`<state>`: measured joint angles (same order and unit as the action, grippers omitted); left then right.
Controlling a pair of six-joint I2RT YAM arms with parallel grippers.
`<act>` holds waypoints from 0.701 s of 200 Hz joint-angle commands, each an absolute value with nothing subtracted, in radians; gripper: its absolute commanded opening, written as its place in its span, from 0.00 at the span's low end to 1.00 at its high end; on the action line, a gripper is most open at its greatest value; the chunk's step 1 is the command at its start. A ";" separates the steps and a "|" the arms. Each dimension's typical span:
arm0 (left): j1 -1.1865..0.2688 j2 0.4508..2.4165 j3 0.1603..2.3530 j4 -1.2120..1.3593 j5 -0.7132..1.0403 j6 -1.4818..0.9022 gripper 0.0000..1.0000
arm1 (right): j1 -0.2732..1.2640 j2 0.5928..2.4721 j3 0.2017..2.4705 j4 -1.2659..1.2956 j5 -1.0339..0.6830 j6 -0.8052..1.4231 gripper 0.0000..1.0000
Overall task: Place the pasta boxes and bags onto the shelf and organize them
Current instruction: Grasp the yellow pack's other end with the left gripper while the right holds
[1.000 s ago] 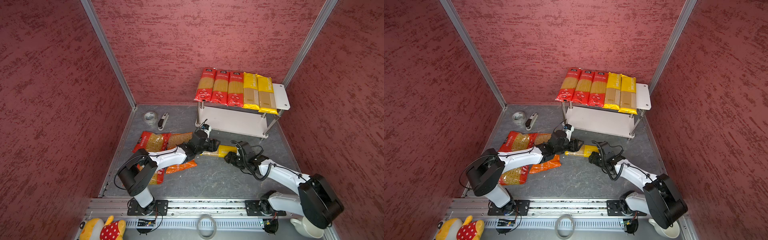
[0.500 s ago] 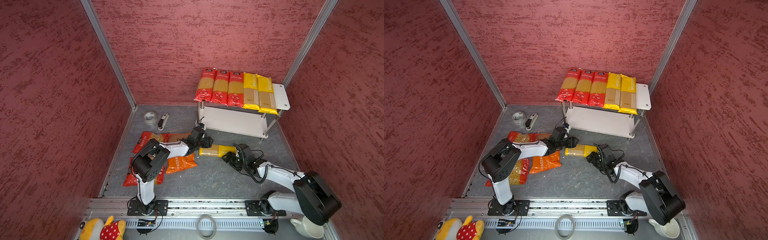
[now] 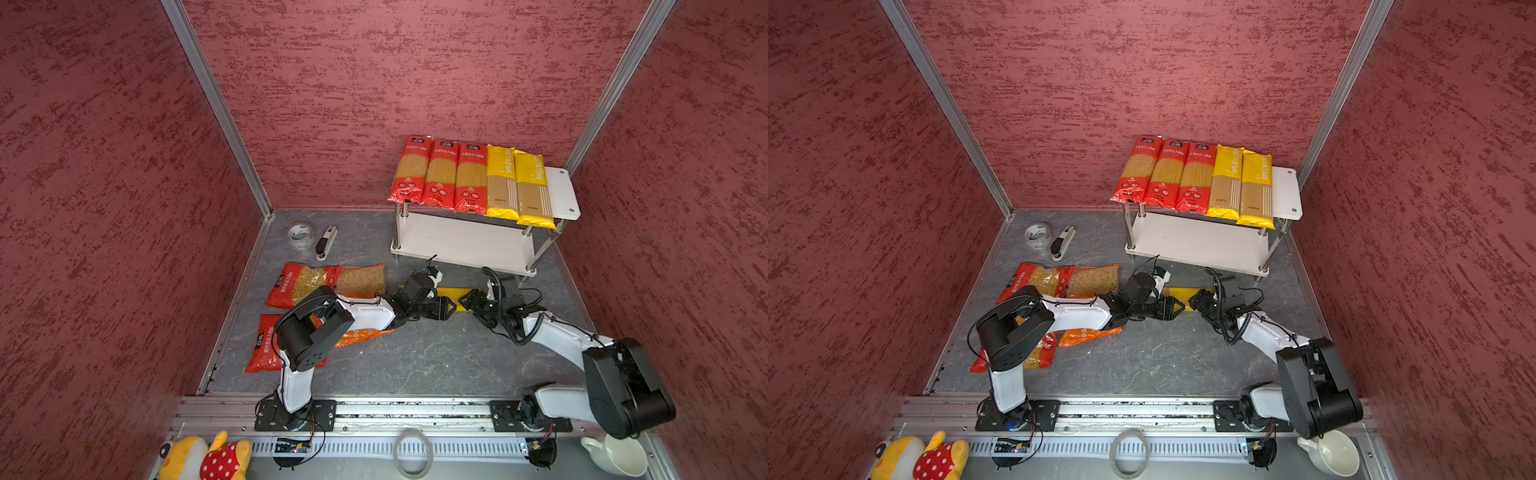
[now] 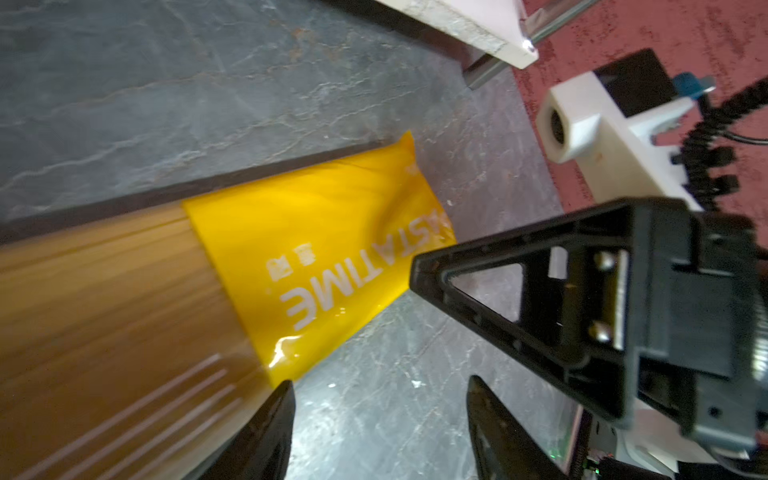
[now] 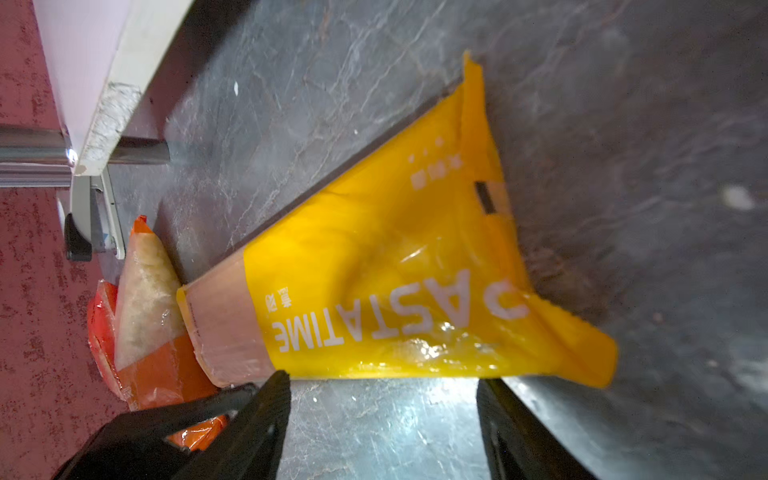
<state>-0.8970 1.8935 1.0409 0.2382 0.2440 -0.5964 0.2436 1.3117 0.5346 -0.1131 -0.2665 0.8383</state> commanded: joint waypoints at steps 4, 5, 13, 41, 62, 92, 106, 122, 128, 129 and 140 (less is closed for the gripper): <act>-0.860 1.821 1.113 0.127 0.263 -0.490 0.65 | 0.231 1.237 0.527 -0.153 -0.279 0.816 0.73; -0.856 1.819 1.115 0.121 0.262 -0.487 0.65 | 0.230 1.233 0.524 -0.153 -0.280 0.821 0.73; -0.824 1.806 1.129 0.086 0.262 -0.464 0.66 | 0.230 1.217 0.507 -0.142 -0.288 0.843 0.72; -0.743 1.822 1.177 0.034 0.286 -0.395 0.66 | 0.240 1.164 0.437 -0.079 -0.317 0.959 0.72; -0.720 1.878 1.231 -0.006 0.264 -0.328 0.66 | 0.266 1.147 0.389 -0.003 -0.322 1.047 0.72; -0.690 1.952 1.271 -0.007 0.240 -0.304 0.66 | 0.321 1.173 0.374 0.073 -0.318 1.115 0.72; -0.688 1.985 1.293 -0.010 0.229 -0.297 0.67 | 0.351 1.199 0.378 0.101 -0.306 1.136 0.72; -0.686 2.027 1.315 -0.019 0.217 -0.290 0.67 | 0.376 1.232 0.379 0.139 -0.298 1.155 0.72; -0.686 2.042 1.322 -0.026 0.219 -0.294 0.67 | 0.381 1.243 0.379 0.152 -0.299 1.160 0.72; -0.686 2.044 1.324 -0.027 0.218 -0.294 0.67 | 0.381 1.245 0.379 0.154 -0.299 1.161 0.72; -0.688 2.058 1.325 -0.036 0.235 -0.315 0.67 | 0.382 1.260 0.378 0.170 -0.299 1.170 0.72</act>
<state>-0.6945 2.0243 1.2976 0.0010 0.2344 -0.3244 0.3683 1.2282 0.3729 0.0795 -0.3122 1.1076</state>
